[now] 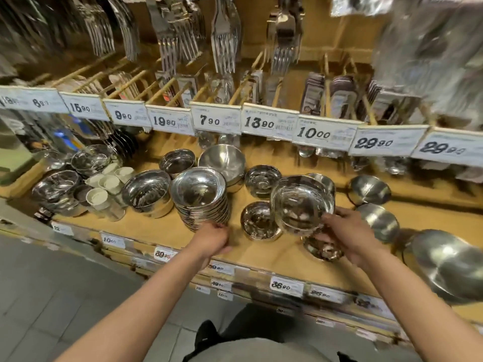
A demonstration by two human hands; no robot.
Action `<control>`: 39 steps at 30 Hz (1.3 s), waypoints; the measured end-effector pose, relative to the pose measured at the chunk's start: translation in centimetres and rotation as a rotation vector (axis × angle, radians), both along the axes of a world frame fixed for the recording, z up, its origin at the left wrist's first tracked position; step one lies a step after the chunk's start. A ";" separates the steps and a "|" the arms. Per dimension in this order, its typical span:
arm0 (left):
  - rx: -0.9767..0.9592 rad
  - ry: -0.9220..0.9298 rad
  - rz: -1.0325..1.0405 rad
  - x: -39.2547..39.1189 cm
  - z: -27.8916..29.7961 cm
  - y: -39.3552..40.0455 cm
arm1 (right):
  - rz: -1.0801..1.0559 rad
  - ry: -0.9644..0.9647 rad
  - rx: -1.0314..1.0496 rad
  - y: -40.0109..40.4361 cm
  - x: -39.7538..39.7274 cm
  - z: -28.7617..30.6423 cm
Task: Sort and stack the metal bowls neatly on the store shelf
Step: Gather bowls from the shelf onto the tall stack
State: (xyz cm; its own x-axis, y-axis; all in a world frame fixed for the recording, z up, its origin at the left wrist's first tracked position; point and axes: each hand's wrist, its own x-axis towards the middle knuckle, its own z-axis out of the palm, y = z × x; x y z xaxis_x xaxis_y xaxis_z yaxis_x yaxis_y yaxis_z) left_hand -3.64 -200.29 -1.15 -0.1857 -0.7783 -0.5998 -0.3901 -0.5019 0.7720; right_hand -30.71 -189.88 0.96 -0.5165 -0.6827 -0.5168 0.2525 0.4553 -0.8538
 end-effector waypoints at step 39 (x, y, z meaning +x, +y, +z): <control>-0.014 0.224 0.195 7.6 10.3 1.7 | 0.161 0.017 0.184 -3.3 9.3 -6.2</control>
State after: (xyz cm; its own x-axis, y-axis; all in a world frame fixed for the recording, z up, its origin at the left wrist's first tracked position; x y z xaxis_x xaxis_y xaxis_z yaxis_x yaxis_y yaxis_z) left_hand 3.94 -198.58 9.12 -0.1582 -0.8200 -0.5500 -0.1067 -0.5396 0.8352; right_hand -21.44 -193.16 -5.22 -0.4179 -0.6520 -0.6326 0.1504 0.6371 -0.7560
